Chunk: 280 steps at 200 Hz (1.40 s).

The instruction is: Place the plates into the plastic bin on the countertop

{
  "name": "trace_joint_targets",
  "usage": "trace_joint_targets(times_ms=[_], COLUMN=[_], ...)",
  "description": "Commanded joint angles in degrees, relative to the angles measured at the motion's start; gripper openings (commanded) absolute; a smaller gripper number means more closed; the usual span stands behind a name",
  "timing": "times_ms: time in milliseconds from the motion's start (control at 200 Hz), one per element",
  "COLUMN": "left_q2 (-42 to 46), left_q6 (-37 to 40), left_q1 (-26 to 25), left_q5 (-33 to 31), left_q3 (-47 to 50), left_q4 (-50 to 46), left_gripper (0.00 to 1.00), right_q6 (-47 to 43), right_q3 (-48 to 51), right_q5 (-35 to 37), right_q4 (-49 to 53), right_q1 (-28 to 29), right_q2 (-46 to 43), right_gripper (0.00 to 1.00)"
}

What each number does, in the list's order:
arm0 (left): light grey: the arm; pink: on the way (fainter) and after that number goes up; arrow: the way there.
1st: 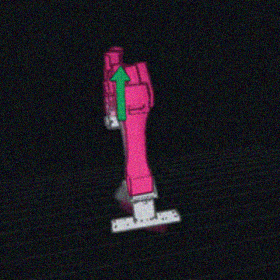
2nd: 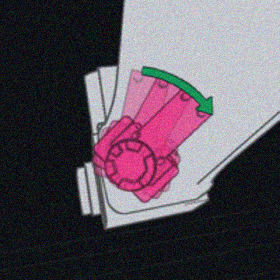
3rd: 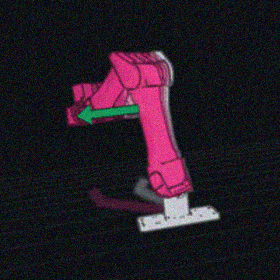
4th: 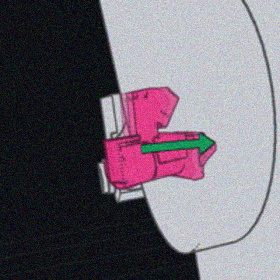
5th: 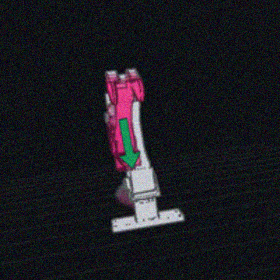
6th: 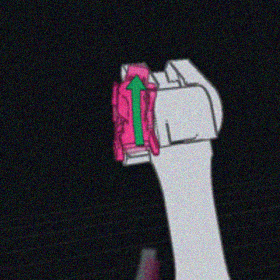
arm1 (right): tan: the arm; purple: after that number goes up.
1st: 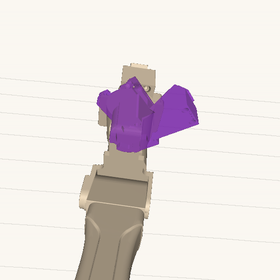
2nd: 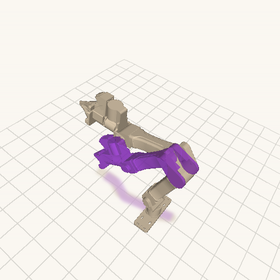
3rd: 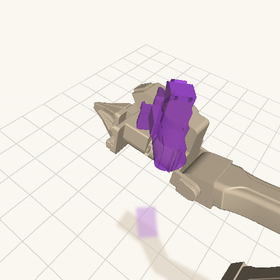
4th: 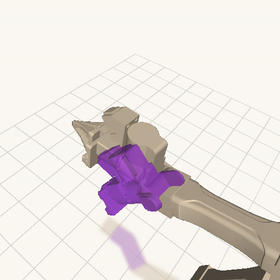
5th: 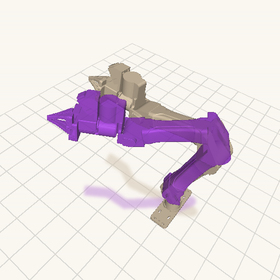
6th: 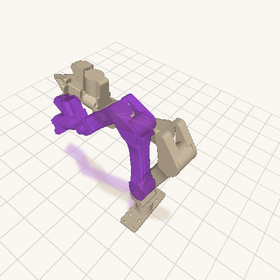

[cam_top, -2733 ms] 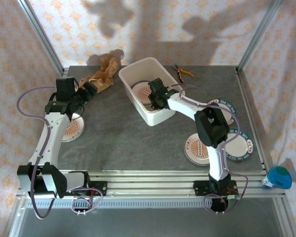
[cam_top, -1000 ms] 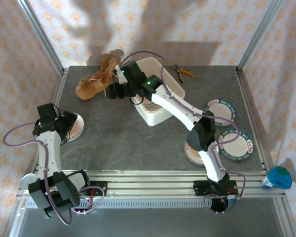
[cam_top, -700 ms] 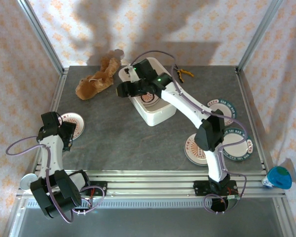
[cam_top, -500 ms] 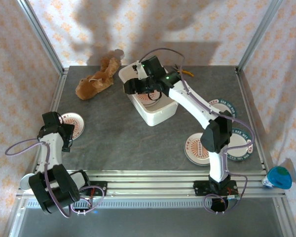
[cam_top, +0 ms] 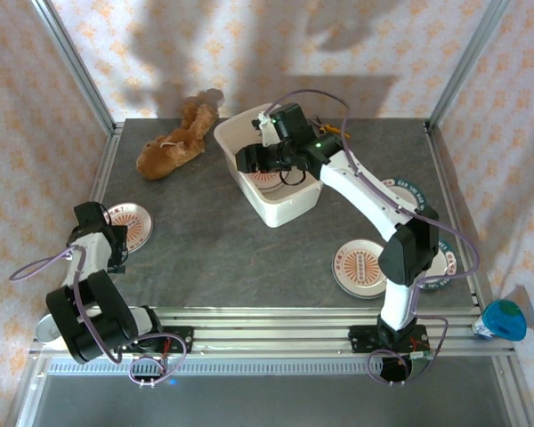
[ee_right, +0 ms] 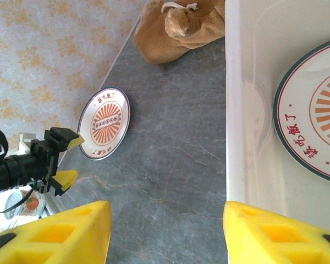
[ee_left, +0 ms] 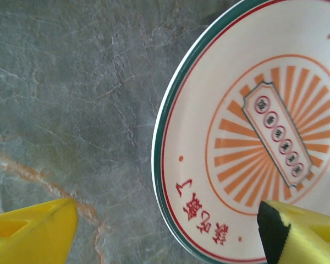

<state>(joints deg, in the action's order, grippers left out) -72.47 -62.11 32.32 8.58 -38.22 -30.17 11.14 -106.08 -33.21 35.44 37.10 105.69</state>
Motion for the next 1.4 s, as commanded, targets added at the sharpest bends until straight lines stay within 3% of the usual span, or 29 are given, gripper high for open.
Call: trace_joint_targets(times_ms=[0,225,631,1036,1396], left_q2=[-2.8,-5.8,-11.4,-6.0,-12.5], left_q6=[-1.5,-0.4,-1.0,-1.3,-0.6], left_q1=[0.4,0.4,0.4,0.4,0.4], left_q5=[1.0,1.1,2.7,0.2,5.3], left_q3=[-1.3,-2.5,-3.5,-2.2,-3.4], left_q4=[2.2,3.4,3.1,-0.9,4.2], left_gripper=[0.87,0.85,0.84,0.87,0.87], right_q6=[0.7,2.1,3.1,3.8,4.0], right_q3=[2.0,9.7,10.1,9.3,11.0], right_q5=[0.8,0.3,-4.8,-7.8,-8.0], right_q4=[-3.7,-11.0,-11.5,-11.6,-11.8], right_q1=[-1.3,-3.9,-8.7,-10.4,-10.4], right_q2=[-3.5,-7.2,-4.5,-2.6,-2.9], right_gripper=[0.55,0.53,0.49,0.48,0.47])
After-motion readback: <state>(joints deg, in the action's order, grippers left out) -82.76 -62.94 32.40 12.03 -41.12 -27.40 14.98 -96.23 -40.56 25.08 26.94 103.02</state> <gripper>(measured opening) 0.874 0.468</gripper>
